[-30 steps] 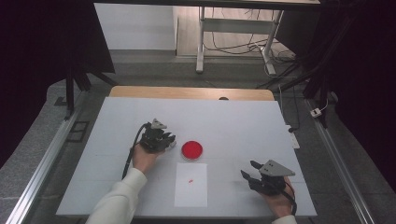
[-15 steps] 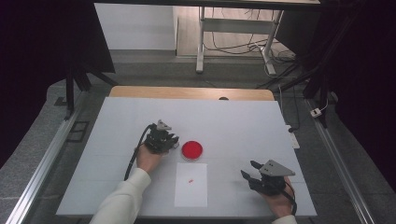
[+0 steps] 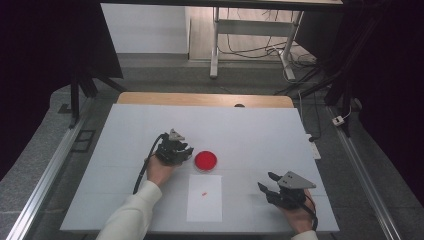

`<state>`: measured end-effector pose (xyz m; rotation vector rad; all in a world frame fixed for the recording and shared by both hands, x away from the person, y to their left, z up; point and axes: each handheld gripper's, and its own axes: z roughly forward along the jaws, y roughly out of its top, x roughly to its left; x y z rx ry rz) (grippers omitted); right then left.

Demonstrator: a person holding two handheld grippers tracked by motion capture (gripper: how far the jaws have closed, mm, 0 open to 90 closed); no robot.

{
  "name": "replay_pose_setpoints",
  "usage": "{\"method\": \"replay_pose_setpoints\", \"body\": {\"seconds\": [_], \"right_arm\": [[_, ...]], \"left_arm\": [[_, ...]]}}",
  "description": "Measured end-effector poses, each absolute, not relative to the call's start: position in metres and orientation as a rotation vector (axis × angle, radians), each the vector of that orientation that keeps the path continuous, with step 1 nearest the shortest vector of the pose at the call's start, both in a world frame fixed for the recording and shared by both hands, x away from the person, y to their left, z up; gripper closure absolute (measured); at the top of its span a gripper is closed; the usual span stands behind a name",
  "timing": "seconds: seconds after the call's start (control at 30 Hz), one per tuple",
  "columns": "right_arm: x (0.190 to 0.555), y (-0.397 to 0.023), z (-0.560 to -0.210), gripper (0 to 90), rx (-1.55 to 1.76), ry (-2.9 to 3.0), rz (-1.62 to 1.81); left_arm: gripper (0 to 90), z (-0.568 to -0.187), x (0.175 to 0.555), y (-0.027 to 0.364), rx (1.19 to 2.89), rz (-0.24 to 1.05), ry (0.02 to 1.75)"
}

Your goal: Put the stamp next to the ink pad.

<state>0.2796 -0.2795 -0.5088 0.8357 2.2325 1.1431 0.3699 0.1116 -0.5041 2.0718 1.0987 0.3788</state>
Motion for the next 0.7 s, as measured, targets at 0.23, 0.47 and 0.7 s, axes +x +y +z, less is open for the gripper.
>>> {"method": "replay_pose_setpoints", "body": {"seconds": [0.23,0.47,0.7], "right_arm": [[0.279,-0.279,-0.509,45.1,0.835,2.231,1.148],[0.280,-0.282,-0.508,45.0,0.835,2.224,1.156],[0.281,-0.286,-0.507,44.9,0.830,2.213,1.171]], "left_arm": [[42.8,-0.495,0.362,0.117,2.029,0.385,1.083],[34.9,-0.483,0.341,0.125,2.020,0.392,1.010],[34.4,-0.475,0.318,0.136,2.021,0.382,0.958]]}}
